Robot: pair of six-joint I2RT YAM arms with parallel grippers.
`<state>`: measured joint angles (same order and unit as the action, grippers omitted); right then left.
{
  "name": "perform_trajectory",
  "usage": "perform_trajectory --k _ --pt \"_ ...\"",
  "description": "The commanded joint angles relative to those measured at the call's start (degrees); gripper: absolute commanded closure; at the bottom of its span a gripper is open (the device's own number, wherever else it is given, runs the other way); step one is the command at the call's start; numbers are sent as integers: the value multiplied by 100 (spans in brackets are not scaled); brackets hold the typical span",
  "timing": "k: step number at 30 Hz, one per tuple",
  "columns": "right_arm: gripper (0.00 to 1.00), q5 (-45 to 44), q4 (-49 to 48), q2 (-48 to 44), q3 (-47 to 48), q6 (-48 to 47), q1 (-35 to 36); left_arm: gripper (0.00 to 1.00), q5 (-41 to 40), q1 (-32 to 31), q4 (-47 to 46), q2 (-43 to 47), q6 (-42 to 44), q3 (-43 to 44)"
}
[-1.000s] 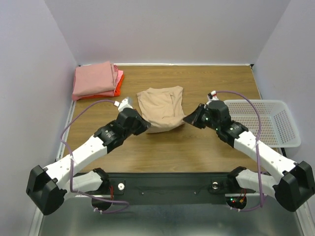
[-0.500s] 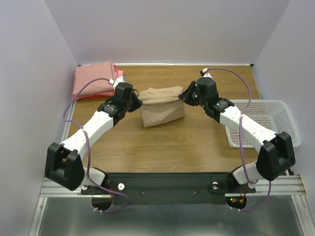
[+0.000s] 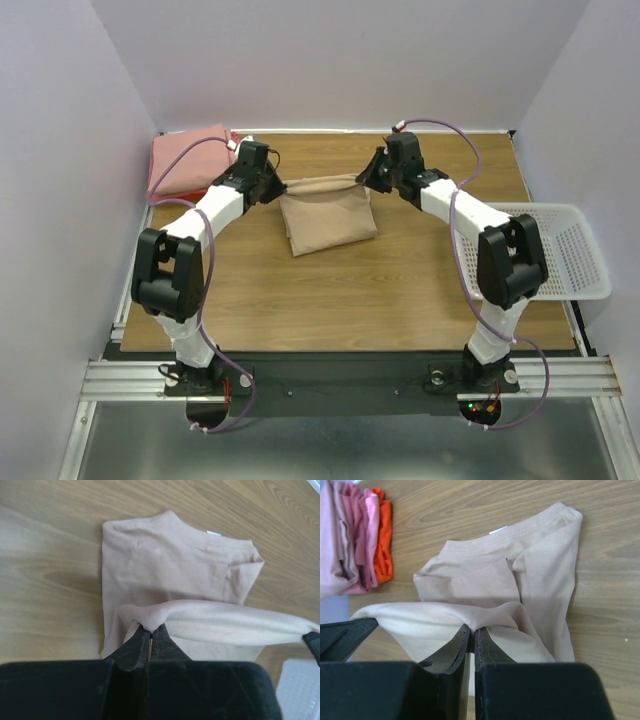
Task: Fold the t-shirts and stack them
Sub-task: Fold the tshirt
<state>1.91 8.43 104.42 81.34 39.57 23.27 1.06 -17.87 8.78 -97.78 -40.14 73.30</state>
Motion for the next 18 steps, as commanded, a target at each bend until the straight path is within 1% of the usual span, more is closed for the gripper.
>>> perform_trajectory --k 1,6,7,8,9,10,11,12,13,16,17,18 --pt "99 -139 -271 472 679 -169 -208 100 -132 161 -131 -434 305 650" --pt "98 108 -263 1220 1243 -99 -384 100 -246 257 230 -1146 358 1458" --pt "96 55 -271 1299 1305 -55 -402 86 -238 301 256 -1339 366 1572" --pt "91 29 -263 1474 1471 -29 -419 75 -160 319 291 -1436 410 1800" --pt "84 63 -263 1554 1559 -2 -463 64 -133 328 378 -1611 445 1924" --pt "50 238 -263 1729 1665 -46 -481 45 -141 345 458 -1691 463 2038" --pt "33 326 -254 1800 1901 -107 -490 6 -141 345 511 -1736 515 2213" --pt "7 423 -254 1845 1964 -160 -516 2 -141 345 502 -1762 551 2267" --pt "0 537 -245 1862 2008 -213 -525 2 24 345 494 -1754 603 2311" --pt "0 643 -245 1609 1772 -283 -525 2 122 345 494 -1570 823 2277" --pt "0 722 -245 1512 1649 -301 -525 2 149 337 467 -1482 841 2033" --pt "0 784 -245 1233 1309 -362 -525 1 149 337 293 -1281 885 1839"
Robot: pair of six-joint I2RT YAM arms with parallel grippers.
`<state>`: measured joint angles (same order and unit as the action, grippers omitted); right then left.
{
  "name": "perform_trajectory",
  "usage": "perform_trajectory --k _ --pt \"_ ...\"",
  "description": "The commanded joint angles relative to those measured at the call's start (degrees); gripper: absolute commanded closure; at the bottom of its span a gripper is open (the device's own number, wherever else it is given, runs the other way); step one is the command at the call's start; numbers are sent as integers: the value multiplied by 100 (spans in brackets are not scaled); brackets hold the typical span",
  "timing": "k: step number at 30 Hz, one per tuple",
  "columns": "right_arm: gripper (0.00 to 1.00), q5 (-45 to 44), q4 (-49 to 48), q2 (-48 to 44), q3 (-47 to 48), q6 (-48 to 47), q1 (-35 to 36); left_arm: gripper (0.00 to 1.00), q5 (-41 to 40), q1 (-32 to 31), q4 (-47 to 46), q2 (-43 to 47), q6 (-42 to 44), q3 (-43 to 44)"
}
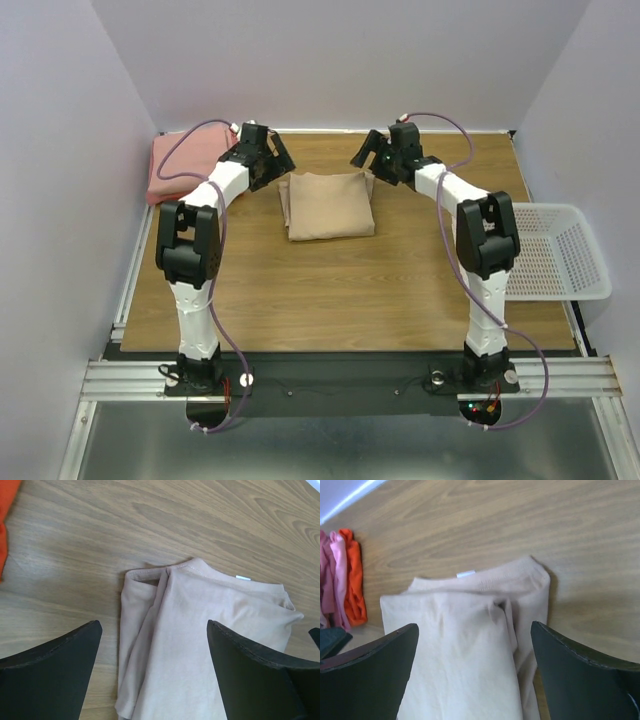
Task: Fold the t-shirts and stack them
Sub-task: Fold the tshirt, then neatly place the folded tshirt to the corner
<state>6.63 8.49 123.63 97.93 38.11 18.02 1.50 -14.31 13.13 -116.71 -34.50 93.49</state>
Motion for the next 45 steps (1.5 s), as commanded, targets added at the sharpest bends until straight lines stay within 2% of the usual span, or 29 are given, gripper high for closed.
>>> perform_trajectory --k 1,4,5,8,16,20,22,25,27,28,30,31,33,34,35,36,41,45 --pt "0 443 -260 -831 -528 -251 0 2 123 -20 -257 727 365 -409" --pt "0 567 -260 -1481 -1151 -409 0 2 447 -20 -635 956 541 -1183" --pt "0 680 -269 -1657 -1614 -444 0 2 561 -20 -697 974 567 -1410" --pt "0 935 -304 -2421 -2590 -480 26 2 738 -81 -864 887 673 -1623" --pt "0 963 -392 -4530 -4613 -418 96 2 826 -204 -1084 237 840 -1457" --pt "0 936 -383 -5155 -5134 -304 96 2 756 -344 -970 -98 910 -1168" --pt "0 945 -375 -5411 -5292 -243 96 4 388 -432 -717 -299 910 -1018" --pt "0 1041 -339 -5700 -5617 -181 96 22 97 -582 -522 -449 1015 -807" --pt "0 1042 -331 -5824 -5741 -163 96 28 62 -643 -478 -493 1077 -772" --pt "0 1024 -296 -5937 -5820 -181 96 35 -95 -713 -382 -546 1077 -754" --pt "0 893 -173 -6026 -5978 -207 96 40 -570 -793 -231 -607 1112 -622" --pt "0 866 -33 -6096 -6057 -303 88 48 -667 -871 -84 -660 1138 -543" --pt "0 814 99 -6167 -6136 -374 96 56 -948 -951 32 -713 1147 -490" --pt "0 761 161 -6211 -6189 -418 96 72 -1010 -977 58 -731 1156 -446" --pt "0 639 179 -6255 -6233 -444 96 81 -1063 -1012 102 -748 1165 -402" --pt "0 568 214 -6272 -6294 -453 96 100 -1125 -1022 198 -801 1182 -272" --pt "0 312 276 -6299 -6374 -558 96 100 -1695 -1048 366 -661 1533 55" --pt "0 321 293 -6246 -6400 -655 96 100 -2765 -1048 322 -397 2121 292"
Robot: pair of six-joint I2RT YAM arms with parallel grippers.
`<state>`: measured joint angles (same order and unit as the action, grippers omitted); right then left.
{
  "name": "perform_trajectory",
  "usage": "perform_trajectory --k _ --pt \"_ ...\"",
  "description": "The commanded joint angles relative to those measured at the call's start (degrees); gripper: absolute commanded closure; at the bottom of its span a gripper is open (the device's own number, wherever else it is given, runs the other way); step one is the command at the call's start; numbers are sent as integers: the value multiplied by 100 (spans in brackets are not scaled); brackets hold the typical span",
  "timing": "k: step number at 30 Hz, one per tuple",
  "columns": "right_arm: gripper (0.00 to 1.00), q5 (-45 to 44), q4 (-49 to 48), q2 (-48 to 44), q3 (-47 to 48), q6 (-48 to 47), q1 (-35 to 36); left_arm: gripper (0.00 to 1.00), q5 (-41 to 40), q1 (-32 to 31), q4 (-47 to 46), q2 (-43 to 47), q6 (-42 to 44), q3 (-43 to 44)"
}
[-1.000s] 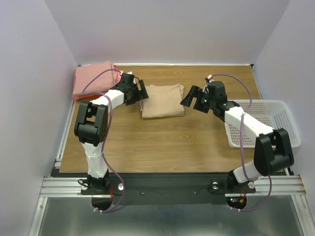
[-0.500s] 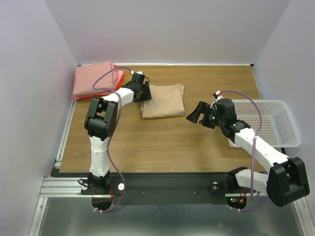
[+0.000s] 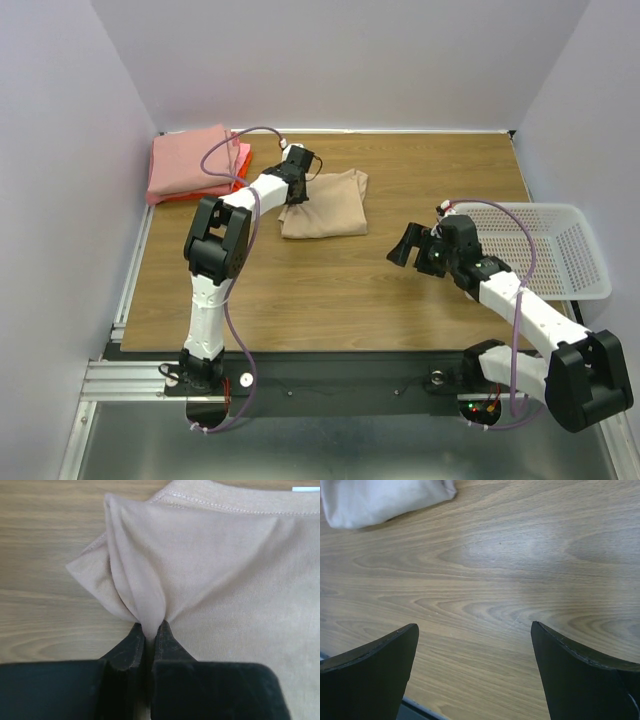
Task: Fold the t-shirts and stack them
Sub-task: Neatly place the folded tshirt to the corner
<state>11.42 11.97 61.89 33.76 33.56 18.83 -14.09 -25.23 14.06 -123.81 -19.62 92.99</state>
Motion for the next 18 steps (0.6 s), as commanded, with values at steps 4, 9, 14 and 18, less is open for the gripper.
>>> perform_trajectory --k 4,9,14,18 --pt "0 -210 -54 -28 -27 -350 15 100 -2062 54 158 410 1415 641" --pt "0 -430 -54 305 -1 -464 15 100 -2677 62 237 340 2477 1203" --pt "0 -421 -63 789 26 -579 15 100 -3223 167 -132 349 3226 1520" --pt "0 -395 -80 1132 69 -561 15 100 -3451 264 -448 384 3920 1801"
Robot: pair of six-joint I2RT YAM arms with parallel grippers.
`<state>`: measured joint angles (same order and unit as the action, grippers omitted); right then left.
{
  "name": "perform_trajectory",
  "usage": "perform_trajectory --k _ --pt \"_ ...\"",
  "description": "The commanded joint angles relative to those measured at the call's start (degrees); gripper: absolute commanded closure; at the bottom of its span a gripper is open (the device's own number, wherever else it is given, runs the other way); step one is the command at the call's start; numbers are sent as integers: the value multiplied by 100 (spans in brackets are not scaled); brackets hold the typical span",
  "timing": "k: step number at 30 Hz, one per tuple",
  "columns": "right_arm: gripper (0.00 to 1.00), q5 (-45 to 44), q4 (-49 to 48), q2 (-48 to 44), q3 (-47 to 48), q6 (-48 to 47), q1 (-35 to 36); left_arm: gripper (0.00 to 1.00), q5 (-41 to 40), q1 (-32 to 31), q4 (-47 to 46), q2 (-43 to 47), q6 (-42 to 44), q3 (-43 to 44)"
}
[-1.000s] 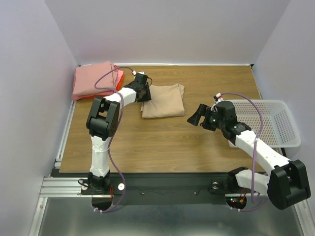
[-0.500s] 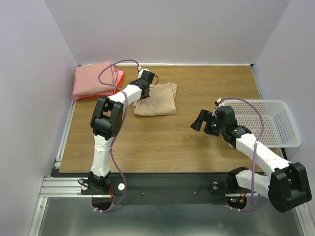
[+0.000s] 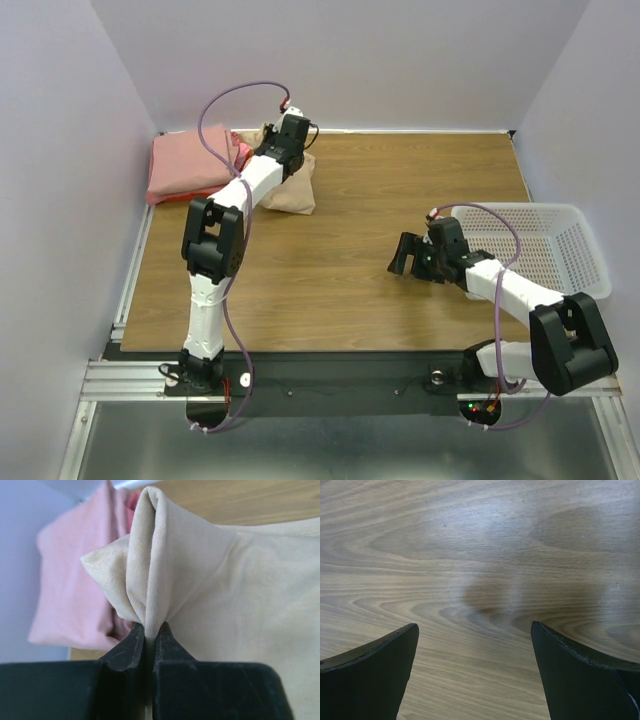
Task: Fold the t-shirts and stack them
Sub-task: Neatly place the folded tshirt to the corner
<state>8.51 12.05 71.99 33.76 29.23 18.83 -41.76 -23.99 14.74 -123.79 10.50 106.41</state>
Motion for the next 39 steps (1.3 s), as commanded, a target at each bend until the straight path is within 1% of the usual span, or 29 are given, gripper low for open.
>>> perform_trajectory --k 1,4,5,8,10,15,18,25,28,33,34,36,37,39 --pt "0 -113 -107 131 61 -137 15 100 -719 157 -647 399 1171 494" --pt "0 -131 -124 131 61 -137 7 100 -834 210 -919 399 1559 626" --pt "0 -148 -124 131 61 -137 15 100 -860 228 -981 390 1865 661" --pt "0 -157 -124 158 69 -163 15 100 -966 298 -1254 417 2288 732" --pt "0 -122 -124 219 78 -181 24 100 -765 403 -1290 460 2483 854" --pt "0 -95 -124 351 113 -190 15 100 -491 579 -1228 478 2605 1390" --pt "0 -113 -124 378 122 -190 15 100 -421 606 -1176 504 2694 1549" --pt "0 -148 -124 360 113 -199 15 100 150 746 -859 803 2527 1839" --pt "0 -139 -124 351 113 -199 15 100 160 799 -745 865 2570 2006" --pt "0 -166 -116 342 113 -199 15 100 238 931 -534 962 2598 2094" --pt "0 -166 -116 342 122 -190 15 100 290 957 -369 996 2562 2199" --pt "0 -166 -116 369 131 -190 15 100 448 1071 -148 1049 2457 2296" --pt "0 -157 -116 404 140 -190 15 100 658 1098 1 1084 2404 2253" --pt "0 -140 -116 439 140 -181 15 100 826 1211 -33 1234 2378 2069"
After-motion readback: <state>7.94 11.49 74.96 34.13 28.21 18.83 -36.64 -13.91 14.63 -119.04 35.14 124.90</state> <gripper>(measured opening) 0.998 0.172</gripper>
